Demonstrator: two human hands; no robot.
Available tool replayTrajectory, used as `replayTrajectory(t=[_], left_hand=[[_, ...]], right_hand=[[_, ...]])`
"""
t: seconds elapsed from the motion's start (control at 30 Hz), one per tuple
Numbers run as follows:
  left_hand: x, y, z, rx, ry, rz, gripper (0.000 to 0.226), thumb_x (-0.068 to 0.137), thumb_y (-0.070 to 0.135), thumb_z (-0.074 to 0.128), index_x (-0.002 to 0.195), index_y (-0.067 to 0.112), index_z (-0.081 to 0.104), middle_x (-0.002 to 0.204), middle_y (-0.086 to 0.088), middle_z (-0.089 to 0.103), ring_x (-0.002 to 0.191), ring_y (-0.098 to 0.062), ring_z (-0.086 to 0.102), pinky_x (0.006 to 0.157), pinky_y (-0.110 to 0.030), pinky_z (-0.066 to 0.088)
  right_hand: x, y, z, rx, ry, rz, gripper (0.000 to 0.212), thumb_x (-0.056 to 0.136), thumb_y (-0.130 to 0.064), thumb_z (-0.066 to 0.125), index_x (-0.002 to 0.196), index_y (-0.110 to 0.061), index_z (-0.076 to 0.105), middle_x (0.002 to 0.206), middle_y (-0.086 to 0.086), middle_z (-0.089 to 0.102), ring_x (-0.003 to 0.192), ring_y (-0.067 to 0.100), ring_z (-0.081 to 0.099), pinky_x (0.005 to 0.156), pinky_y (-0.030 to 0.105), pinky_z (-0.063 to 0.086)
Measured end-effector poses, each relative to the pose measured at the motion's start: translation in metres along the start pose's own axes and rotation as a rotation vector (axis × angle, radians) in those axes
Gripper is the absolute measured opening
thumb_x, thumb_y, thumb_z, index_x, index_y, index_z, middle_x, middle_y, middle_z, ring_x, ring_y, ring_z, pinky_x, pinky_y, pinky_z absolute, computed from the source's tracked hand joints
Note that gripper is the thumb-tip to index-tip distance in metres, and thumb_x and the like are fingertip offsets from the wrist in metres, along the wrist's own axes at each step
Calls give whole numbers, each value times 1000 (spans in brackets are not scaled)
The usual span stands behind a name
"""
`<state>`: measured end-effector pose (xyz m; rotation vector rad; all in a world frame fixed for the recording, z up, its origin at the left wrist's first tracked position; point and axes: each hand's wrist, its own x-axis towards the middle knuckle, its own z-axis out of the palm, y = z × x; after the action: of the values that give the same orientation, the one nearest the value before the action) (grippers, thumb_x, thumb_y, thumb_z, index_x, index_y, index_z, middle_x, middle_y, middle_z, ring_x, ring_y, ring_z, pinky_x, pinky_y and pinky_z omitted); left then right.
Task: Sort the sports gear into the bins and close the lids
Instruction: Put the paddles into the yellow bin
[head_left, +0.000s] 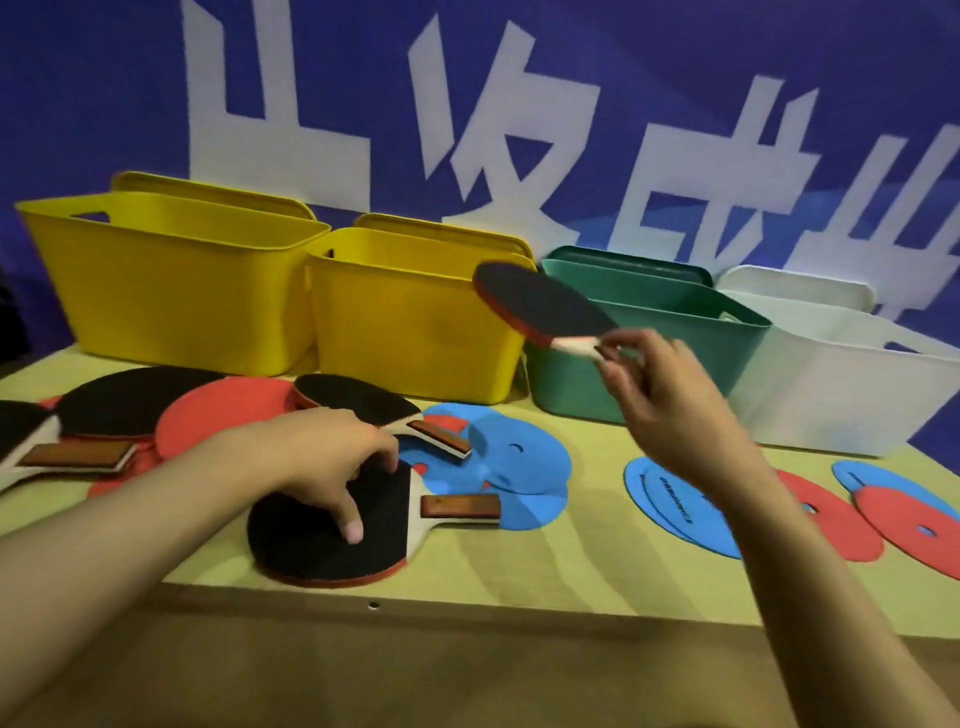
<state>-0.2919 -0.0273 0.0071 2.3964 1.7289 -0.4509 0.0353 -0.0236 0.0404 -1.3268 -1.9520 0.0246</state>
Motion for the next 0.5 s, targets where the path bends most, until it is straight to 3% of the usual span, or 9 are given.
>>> replayTrajectory(t=[0.1, 0.17, 0.27, 0.37, 0.5], left_hand=[[-3, -7, 8, -51, 27, -4, 97, 63, 66, 86, 146, 48, 40, 127, 16, 66, 118, -10, 59, 93, -33, 52], [-5, -13, 12, -76, 26, -4, 98, 64, 70, 83, 149, 47, 40, 132, 17, 65, 122, -7, 59, 97, -34, 53], [-9, -18, 17, -93, 52, 3, 97, 67, 74, 78, 151, 45, 40, 136, 18, 64, 125, -5, 59, 98, -31, 51], [-13, -20, 24, -88, 74, 14, 92, 74, 74, 72, 154, 45, 37, 139, 14, 62, 127, -12, 56, 99, -32, 48], [-12, -24, 29, -76, 65, 29, 86, 81, 70, 68, 156, 43, 35, 141, 6, 61, 125, -18, 57, 100, -37, 50]], right_hand=[[76, -19, 3, -4, -42, -87, 29, 103, -39, 51, 130, -29, 54, 102, 6, 58, 75, 2, 48, 66, 11, 33], [127, -30, 19, -11, -92, -133, 33, 105, -37, 50, 134, -24, 54, 121, 10, 63, 94, 13, 60, 82, 23, 47], [191, -44, 47, -98, -195, -104, 34, 106, -29, 51, 137, -16, 56, 131, 10, 63, 116, 27, 58, 95, 39, 50], [234, -45, 79, -184, -289, -30, 33, 105, -25, 53, 135, -15, 58, 129, 13, 62, 113, 28, 58, 89, 37, 48], [255, -29, 117, -186, -387, 4, 38, 101, -33, 59, 136, -18, 60, 135, 10, 60, 122, 30, 56, 100, 39, 46]])
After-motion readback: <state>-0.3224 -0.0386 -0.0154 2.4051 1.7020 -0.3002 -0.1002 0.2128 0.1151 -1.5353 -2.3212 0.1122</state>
